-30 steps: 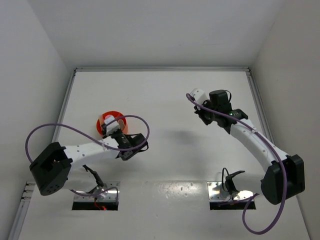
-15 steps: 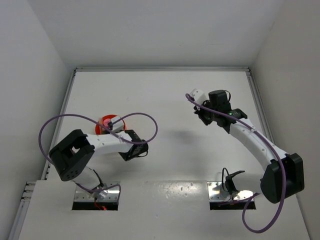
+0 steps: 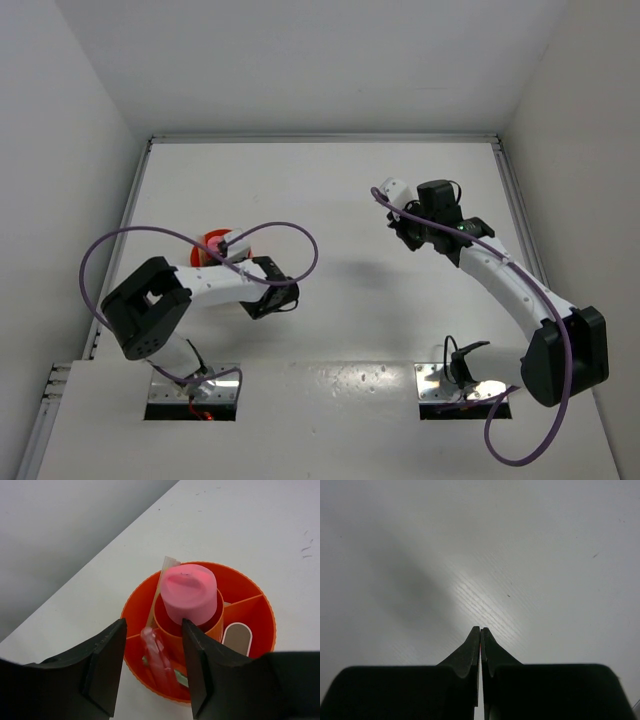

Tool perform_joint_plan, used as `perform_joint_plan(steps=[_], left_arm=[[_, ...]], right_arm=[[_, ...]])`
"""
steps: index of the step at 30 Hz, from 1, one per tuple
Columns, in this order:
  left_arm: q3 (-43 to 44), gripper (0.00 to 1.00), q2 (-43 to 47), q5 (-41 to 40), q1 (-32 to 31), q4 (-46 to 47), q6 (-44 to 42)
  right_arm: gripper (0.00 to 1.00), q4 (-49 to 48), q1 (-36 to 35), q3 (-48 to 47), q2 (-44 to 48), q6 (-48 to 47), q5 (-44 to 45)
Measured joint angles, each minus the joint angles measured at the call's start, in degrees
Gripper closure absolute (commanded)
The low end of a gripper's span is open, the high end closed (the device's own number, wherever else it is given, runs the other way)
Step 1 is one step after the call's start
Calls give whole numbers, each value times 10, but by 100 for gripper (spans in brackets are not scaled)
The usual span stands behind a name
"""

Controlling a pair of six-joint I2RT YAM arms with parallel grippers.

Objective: Sort the stationery into containers
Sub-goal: Place the stationery in the storage box, then reset both arms

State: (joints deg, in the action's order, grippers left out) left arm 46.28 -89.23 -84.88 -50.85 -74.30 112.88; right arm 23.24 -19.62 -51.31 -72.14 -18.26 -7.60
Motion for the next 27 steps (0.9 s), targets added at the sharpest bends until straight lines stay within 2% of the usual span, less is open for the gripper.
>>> perform_joint_plan(steps=[7, 10, 12, 13, 14, 16, 18, 19, 20, 21, 24, 27], left_arm=[[1, 41, 39, 1, -5, 0, 1], [17, 27, 85, 4, -28, -3, -1], [47, 17, 122, 7, -58, -3, -17], [67, 13, 141, 8, -79, -3, -33], [88, 5, 160, 8, -101, -2, -52], [125, 0, 192, 7, -142, 1, -95], [155, 0, 224, 7, -172, 19, -162], [164, 0, 242, 13, -184, 44, -210], [169, 0, 261, 26, -192, 82, -277], [170, 0, 281, 49, -196, 121, -346], [159, 0, 350, 193, -187, 270, -573], [169, 0, 372, 382, -156, 352, -732]], right_arm=[[99, 1, 0, 0, 0, -3, -2], [87, 4, 0, 0, 0, -3, -2], [70, 7, 0, 0, 0, -3, -4], [65, 8, 0, 0, 0, -5, -5], [58, 9, 0, 0, 0, -6, -5], [50, 10, 0, 0, 0, -8, -6], [39, 10, 0, 0, 0, -7, -7], [25, 10, 0, 0, 1, -5, -7], [23, 10, 0, 0, 1, -3, -7], [0, 9, 0, 0, 3, -1, -7], [0, 0, 0, 2, 15, 15, -1], [0, -26, 0, 3, 35, 56, 23]])
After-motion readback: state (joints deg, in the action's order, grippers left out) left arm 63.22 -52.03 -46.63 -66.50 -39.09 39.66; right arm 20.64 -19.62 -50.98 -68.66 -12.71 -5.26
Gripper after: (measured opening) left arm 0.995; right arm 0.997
